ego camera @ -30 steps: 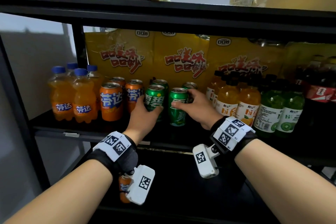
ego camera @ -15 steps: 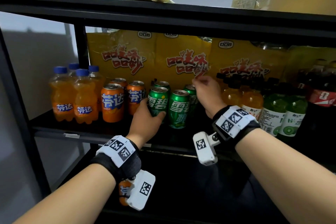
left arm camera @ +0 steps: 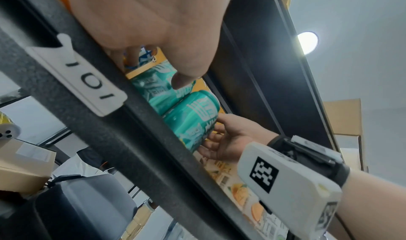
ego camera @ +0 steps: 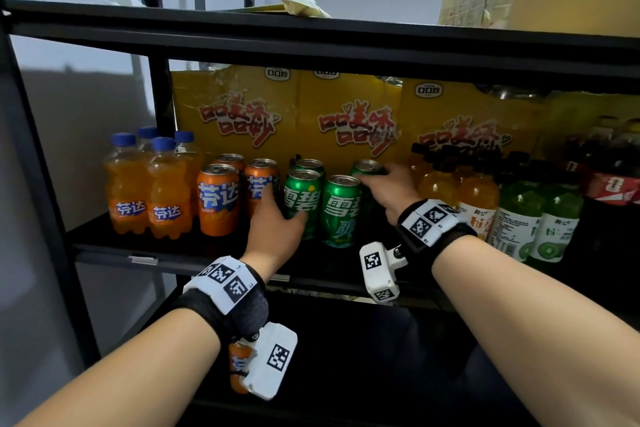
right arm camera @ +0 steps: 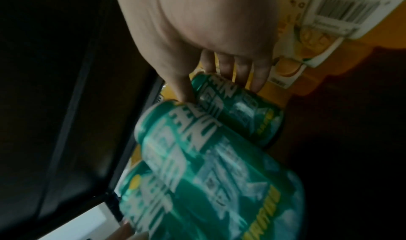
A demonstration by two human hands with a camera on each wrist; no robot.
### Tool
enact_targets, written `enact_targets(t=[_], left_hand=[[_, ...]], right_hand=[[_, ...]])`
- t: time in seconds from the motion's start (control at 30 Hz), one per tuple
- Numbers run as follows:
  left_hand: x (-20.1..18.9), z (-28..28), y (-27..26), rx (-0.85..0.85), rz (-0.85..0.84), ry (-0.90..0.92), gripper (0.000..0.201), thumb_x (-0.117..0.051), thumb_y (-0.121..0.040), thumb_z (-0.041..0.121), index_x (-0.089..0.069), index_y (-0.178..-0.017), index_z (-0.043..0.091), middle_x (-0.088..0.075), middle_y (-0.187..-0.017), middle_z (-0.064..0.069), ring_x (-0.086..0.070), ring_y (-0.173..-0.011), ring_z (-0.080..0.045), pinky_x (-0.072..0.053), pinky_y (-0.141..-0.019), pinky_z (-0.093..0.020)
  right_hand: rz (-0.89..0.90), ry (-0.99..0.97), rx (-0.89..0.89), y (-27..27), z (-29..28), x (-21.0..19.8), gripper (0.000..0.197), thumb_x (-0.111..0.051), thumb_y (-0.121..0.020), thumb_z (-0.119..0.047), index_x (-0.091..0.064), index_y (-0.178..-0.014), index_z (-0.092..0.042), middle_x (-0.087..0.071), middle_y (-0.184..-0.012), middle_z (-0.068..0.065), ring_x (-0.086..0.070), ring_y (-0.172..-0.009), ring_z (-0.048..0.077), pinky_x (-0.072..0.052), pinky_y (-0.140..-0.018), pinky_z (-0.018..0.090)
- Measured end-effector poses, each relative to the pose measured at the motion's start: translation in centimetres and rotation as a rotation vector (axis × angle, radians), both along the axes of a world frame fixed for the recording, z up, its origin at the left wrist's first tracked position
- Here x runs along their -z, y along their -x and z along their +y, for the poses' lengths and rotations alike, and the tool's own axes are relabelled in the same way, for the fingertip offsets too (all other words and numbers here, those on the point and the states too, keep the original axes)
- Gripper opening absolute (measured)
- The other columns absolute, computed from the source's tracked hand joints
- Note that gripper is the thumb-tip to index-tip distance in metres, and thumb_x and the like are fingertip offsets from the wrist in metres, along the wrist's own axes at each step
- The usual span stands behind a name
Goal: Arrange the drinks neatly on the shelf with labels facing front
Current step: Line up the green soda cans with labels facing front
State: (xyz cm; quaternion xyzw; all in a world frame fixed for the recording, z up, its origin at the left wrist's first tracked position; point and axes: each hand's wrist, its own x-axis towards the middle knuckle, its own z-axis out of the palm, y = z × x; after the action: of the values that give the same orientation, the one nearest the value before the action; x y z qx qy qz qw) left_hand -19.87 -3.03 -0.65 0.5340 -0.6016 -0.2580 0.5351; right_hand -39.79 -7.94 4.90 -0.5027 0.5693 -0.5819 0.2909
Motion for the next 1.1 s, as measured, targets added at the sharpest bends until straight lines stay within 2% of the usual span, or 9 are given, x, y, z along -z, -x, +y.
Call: enact_targets(t=[0.13, 0.23, 0.33, 0.4, 0.53, 0.67, 0.83, 1.0, 1.1], left_hand=[[-1.5, 0.5, -0.2, -0.091, 0.076, 0.188, 0.065, -0.069, -0.095, 0.022, -0.039, -0.152, 0.015, -0.048, -0.149, -0.007, -0.048, -0.135, -0.022, -0.042, -0.111, -0.039], [-3.1, 1.1, 0.4, -0.113, 0.051, 0.325, 0.055, -0.069, -0.095, 0.023, -0.047, -0.144, 0.015, -0.053, -0.136, -0.002, -0.05, -0.118, -0.011, -0.042, -0.101, -0.029], [-4.6, 2.1, 1.8, -0.037, 0.064, 0.427, 0.047, -0.069, -0.096, 0.026, -0.054, -0.14, 0.015, -0.058, -0.131, 0.002, -0.055, -0.117, -0.012, -0.048, -0.104, -0.037], [-5.6, 2.8, 2.8, 0.088, 0.105, 0.418, 0.051, -0.069, -0.094, 0.035, -0.056, -0.14, 0.019, -0.063, -0.13, 0.003, -0.061, -0.118, -0.01, -0.05, -0.105, -0.036], [-6.4, 4.3, 4.3, 0.449, 0.066, 0.152, 0.073, -0.062, -0.093, 0.053, -0.038, -0.156, 0.024, -0.056, -0.144, 0.008, -0.057, -0.128, -0.006, -0.046, -0.109, -0.031], [-5.4, 5.2, 4.8, 0.676, 0.22, -0.072, 0.043, -0.055, -0.102, 0.04, -0.051, -0.143, 0.027, -0.068, -0.132, 0.004, -0.068, -0.116, -0.012, -0.057, -0.095, -0.035], [-4.2, 5.3, 4.4, 0.606, 0.321, -0.026, 0.044, -0.066, -0.095, 0.043, -0.057, -0.135, 0.026, -0.073, -0.125, 0.002, -0.07, -0.114, -0.016, -0.058, -0.094, -0.039], [-3.2, 5.1, 4.0, 0.487, 0.227, 0.095, 0.061, -0.078, -0.087, 0.039, -0.051, -0.139, 0.022, -0.068, -0.125, 0.002, -0.067, -0.111, -0.005, -0.054, -0.088, -0.02], [-3.4, 5.4, 3.9, 0.578, 0.265, 0.017, 0.07, -0.078, -0.081, 0.041, -0.05, -0.142, 0.023, -0.068, -0.131, 0.001, -0.066, -0.118, -0.012, -0.054, -0.098, -0.031]], right_hand=[[-0.055, 0.205, 0.037, 0.1, 1.9, -3.0, 0.049, -0.086, -0.084, -0.02, -0.066, -0.129, -0.016, -0.07, -0.122, 0.0, -0.066, -0.112, 0.022, -0.055, -0.098, 0.038], [-0.058, 0.36, 0.06, 0.3, 4.0, -5.2, 0.035, -0.086, -0.084, -0.028, -0.066, -0.113, -0.027, -0.07, -0.106, -0.013, -0.068, -0.098, 0.009, -0.058, -0.091, 0.036], [-0.08, 0.441, 0.084, 0.0, 6.4, -6.4, 0.039, -0.085, -0.083, -0.038, -0.067, -0.115, -0.03, -0.067, -0.102, -0.022, -0.066, -0.093, -0.001, -0.052, -0.081, 0.021], [-0.134, 0.442, 0.077, -0.2, 7.6, -6.4, 0.044, -0.086, -0.082, -0.041, -0.07, -0.118, -0.023, -0.072, -0.106, -0.014, -0.07, -0.1, 0.009, -0.056, -0.087, 0.029], [-0.33, 0.344, -0.139, -0.5, 9.6, -5.1, 0.046, -0.086, -0.083, -0.035, -0.072, -0.118, -0.007, -0.081, -0.096, 0.007, -0.079, -0.087, 0.024, -0.063, -0.075, 0.036], [-0.37, 0.23, -0.256, -0.7, 10.4, -3.5, 0.037, -0.08, -0.088, -0.036, -0.075, -0.111, -0.008, -0.08, -0.099, 0.01, -0.079, -0.091, 0.027, -0.063, -0.077, 0.038], [-0.262, 0.191, -0.318, -0.1, 11.0, -1.8, 0.047, -0.086, -0.081, -0.033, -0.071, -0.12, -0.012, -0.08, -0.107, 0.006, -0.078, -0.096, 0.022, -0.062, -0.076, 0.032], [-0.189, 0.148, -0.318, -0.5, 11.2, -0.5, 0.054, -0.094, -0.07, -0.021, -0.069, -0.117, -0.014, -0.08, -0.101, 0.005, -0.079, -0.092, 0.024, -0.064, -0.083, 0.045], [-0.283, 0.148, -0.33, -0.7, 11.4, -0.5, 0.061, -0.092, -0.072, -0.017, -0.065, -0.125, -0.008, -0.079, -0.108, 0.009, -0.078, -0.096, 0.028, -0.063, -0.086, 0.049]])
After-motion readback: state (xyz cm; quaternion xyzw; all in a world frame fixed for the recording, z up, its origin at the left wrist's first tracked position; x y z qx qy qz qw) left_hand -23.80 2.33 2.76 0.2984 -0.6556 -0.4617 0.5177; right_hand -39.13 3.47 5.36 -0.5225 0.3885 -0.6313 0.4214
